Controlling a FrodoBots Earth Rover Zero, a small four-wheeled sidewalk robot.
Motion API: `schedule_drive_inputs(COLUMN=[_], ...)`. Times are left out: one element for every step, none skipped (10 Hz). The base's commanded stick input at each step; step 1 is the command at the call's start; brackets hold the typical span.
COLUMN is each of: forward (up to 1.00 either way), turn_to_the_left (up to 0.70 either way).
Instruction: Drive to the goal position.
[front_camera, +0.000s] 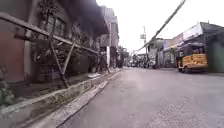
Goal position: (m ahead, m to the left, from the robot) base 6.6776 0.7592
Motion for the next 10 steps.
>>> schedule_drive_inputs(forward=[1.00, 1.00, 1.00, 1.00, 1.00, 1.00, 1.00, 1.00, 1.00, 1.00], turn_to_the_left=[-0.07, -0.27, -0.27, -0.27, -0.19, 0.00, 0.00, 0.00, 0.00, 0.00])
